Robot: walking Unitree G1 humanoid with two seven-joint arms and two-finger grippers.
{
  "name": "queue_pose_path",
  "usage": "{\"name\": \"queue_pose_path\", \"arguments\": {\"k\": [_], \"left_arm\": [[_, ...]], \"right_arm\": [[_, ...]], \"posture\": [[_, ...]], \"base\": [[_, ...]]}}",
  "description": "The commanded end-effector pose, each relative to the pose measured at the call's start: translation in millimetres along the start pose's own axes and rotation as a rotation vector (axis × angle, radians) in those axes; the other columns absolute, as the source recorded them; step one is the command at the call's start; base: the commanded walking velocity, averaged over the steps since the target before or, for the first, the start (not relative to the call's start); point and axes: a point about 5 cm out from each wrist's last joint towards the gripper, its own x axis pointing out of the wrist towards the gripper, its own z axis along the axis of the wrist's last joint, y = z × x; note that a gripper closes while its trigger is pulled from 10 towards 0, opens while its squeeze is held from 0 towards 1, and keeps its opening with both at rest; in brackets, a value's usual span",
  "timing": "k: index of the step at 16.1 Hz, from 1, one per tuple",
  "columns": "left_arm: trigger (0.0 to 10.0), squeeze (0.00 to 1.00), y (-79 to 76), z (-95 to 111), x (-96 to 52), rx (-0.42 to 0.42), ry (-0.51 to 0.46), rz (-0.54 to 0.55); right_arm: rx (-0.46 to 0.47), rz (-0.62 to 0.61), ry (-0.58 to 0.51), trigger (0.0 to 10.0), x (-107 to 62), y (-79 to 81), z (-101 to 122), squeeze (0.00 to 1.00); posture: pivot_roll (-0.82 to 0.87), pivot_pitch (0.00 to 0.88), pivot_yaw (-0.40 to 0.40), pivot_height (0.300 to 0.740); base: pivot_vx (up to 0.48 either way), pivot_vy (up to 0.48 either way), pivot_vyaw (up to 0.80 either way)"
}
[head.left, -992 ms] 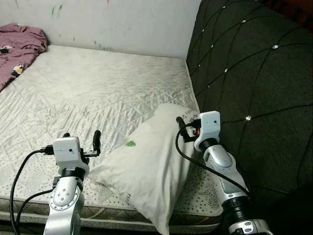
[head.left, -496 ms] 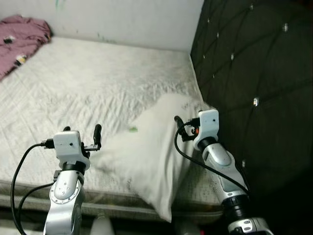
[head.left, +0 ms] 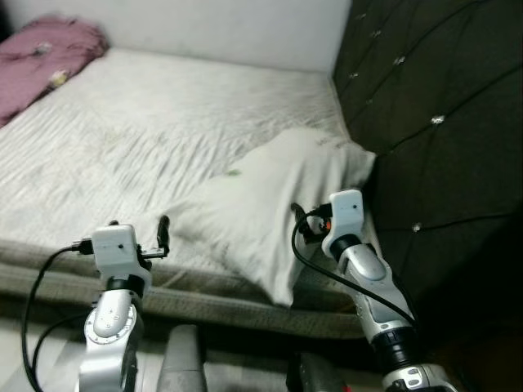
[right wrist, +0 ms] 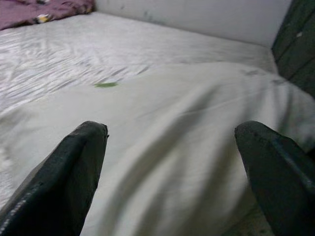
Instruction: Clean up the room
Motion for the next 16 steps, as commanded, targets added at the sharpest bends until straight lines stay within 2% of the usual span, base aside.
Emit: {"name": "queue_pose_path", "arguments": {"k": [1, 3, 5, 7, 10, 13, 16], "left_arm": [[10.0, 0.0, -1.9, 10, 4.9, 0.003, -0.029, 0.007], [10.0, 0.0, 3.3, 7, 0.6, 0.008, -0.011, 0.036], [10.0, 0.0, 10.5, 4, -9.7, 0.003, 0.025, 0.07], [10.0, 0.0, 15.4, 2, -19.2, 0.001, 0.047, 0.086], [10.0, 0.0, 21.7, 0, -39.0, 0.013, 0.072, 0.1], [10.0, 0.0, 18.5, 3, -39.7, 0.01, 0.08, 0.094], [10.0, 0.0, 15.0, 7, -37.0, 0.007, 0.08, 0.071]], "right_arm": [[-0.016, 0.023, -0.01, 10.0, 4.6, -1.0, 8, 0.0], [-0.023, 0.051, 0.025, 10.0, 4.8, 2.1, 5, 0.0], [-0.025, 0.102, 0.105, 10.0, 4.1, 8.5, -1, 0.0], [-0.025, 0.134, 0.139, 10.0, 1.9, 12.8, -6, 0.0], [0.007, 0.182, 0.179, 10.0, -5.7, 19.9, -12, 0.0], [0.029, 0.265, 0.225, 10.0, -5.5, 25.5, -14, 0.0], [-0.013, 0.335, 0.223, 10.0, -5.5, 33.7, -12, 0.0]], "posture": [[0.01, 0.0, -0.09, 0.627], [0.02, 0.0, -0.098, 0.627], [0.04, 0.0, -0.107, 0.627], [0.05, 0.0, -0.109, 0.623], [0.07, 0.02, -0.114, 0.583], [0.07, 0.03, -0.118, 0.563], [0.07, 0.041, -0.119, 0.563]], "base": [[0.0, 0.0, 0.0], [0.0, 0.0, 0.0], [0.0, 0.0, 0.0], [0.0, 0.0, 0.0], [0.0, 0.0, 0.0], [0.0, 0.0, 0.0], [0.0, 0.0, 0.0]]}}
